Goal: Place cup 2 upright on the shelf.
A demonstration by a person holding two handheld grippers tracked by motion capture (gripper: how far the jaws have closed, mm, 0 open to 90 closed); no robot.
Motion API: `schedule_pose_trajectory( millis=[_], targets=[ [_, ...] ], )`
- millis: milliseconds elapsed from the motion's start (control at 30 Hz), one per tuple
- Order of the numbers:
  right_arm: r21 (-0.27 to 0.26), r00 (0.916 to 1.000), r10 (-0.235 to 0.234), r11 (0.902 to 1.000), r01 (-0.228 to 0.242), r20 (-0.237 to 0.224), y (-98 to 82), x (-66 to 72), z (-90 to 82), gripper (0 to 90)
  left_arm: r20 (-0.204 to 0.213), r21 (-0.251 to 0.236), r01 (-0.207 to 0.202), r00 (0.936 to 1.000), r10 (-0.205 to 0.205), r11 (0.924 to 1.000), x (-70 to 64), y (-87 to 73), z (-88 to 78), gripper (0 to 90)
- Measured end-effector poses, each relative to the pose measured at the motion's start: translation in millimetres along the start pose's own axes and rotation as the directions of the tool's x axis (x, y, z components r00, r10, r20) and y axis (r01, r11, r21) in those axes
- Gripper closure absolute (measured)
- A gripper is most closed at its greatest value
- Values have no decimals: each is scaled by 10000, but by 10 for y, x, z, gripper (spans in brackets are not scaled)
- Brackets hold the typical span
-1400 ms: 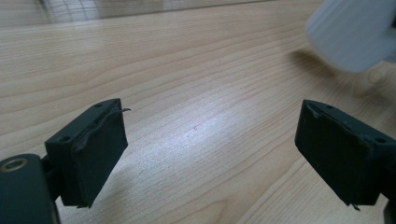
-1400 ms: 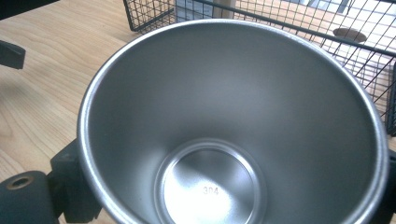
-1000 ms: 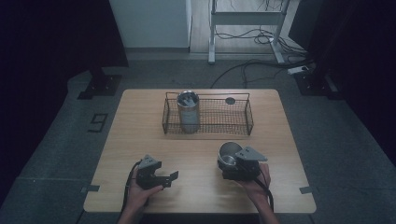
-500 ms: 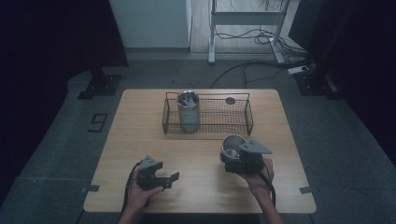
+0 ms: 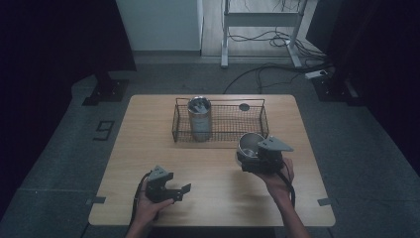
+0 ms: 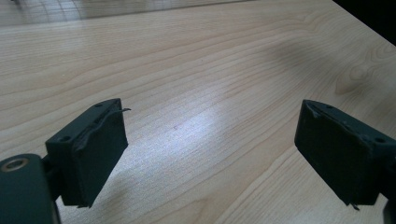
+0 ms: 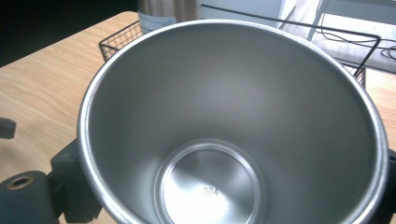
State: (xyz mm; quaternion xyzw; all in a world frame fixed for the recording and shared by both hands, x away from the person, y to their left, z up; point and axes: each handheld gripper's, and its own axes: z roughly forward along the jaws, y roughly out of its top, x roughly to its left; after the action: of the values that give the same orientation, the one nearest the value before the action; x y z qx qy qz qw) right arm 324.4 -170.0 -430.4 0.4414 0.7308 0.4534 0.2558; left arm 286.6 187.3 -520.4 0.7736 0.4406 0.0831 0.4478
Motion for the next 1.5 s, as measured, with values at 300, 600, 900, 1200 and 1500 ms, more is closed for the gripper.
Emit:
schedule_pose_trajectory(
  millis=[300,600,900,1200,1500],
  targets=[
    [-59,9999,150,9999,-150,21,146,-72,44,77,25,18,-75,10000,75,10000,-19,-4,5,93],
    [-61,9999,94,9999,-94,83,325,-133,104,77,14,49,-41,10000,41,10000,-9,-7,6,93],
    [-109,9998,-123,9999,125,153,459,-181,163,77,88,-78,-130,9999,130,9999,-51,17,-29,93],
    [-257,9999,-64,9996,66,90,565,-231,194,77,59,-97,-57,10000,57,9999,-25,16,-46,95],
    [-292,9999,-71,9995,75,132,628,-262,247,77,-50,-268,-65,10000,64,9996,-39,27,-80,108]
  ],
)
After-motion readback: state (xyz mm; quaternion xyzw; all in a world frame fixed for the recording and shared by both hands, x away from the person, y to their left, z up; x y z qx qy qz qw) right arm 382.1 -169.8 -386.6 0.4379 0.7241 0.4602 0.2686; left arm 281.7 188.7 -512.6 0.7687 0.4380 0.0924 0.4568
